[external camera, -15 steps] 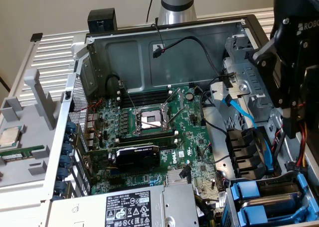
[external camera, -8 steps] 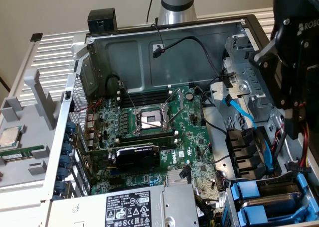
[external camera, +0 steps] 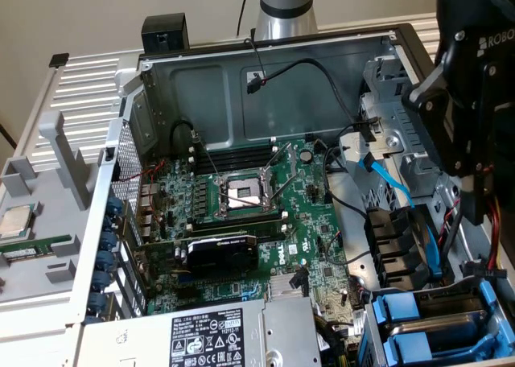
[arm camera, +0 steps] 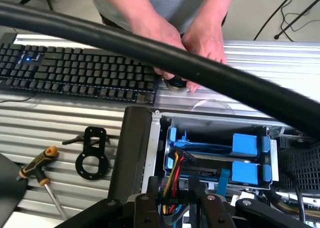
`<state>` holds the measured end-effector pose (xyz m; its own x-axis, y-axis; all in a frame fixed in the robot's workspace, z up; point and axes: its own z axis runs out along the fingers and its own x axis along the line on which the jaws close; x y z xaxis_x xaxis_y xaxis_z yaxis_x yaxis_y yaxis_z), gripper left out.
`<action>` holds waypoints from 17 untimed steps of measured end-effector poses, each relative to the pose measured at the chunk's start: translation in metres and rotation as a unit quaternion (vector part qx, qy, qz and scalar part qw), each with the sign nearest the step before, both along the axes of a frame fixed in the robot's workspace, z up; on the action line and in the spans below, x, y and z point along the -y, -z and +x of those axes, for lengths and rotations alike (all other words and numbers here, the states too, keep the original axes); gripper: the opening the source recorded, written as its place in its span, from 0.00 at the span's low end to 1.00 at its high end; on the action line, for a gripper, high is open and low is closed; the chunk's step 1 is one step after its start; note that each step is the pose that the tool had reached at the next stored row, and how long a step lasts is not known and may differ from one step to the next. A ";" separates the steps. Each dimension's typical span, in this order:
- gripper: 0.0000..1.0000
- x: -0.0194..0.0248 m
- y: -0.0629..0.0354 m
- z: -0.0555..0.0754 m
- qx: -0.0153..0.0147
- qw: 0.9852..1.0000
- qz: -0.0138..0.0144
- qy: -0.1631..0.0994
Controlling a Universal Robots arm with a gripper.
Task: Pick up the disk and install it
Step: 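Insert the first disk wire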
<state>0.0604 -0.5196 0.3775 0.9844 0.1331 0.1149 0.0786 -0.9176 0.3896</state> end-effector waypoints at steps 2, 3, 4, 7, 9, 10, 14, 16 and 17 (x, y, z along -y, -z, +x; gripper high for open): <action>0.35 -0.0022 0.0012 0.000 0.000 1.000 -0.006 -0.005; 0.35 -0.0038 0.0019 -0.001 0.000 1.000 -0.008 -0.007; 0.35 -0.0059 0.0029 -0.001 0.000 1.000 -0.010 -0.008; 0.35 -0.0155 0.0047 -0.003 0.000 1.000 -0.012 -0.009; 0.35 -0.0198 0.0054 -0.003 -0.002 1.000 -0.012 -0.009; 0.35 -0.0210 0.0059 -0.003 -0.003 1.000 -0.012 -0.009; 0.35 -0.0228 0.0091 -0.004 -0.003 1.000 -0.020 -0.010; 0.35 -0.0228 0.0110 -0.004 -0.003 1.000 -0.024 -0.011; 0.35 -0.0228 0.0119 -0.004 -0.003 1.000 -0.025 -0.011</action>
<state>0.0562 -0.4968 0.3656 0.9819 0.1604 0.1008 0.1016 -0.8947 0.4349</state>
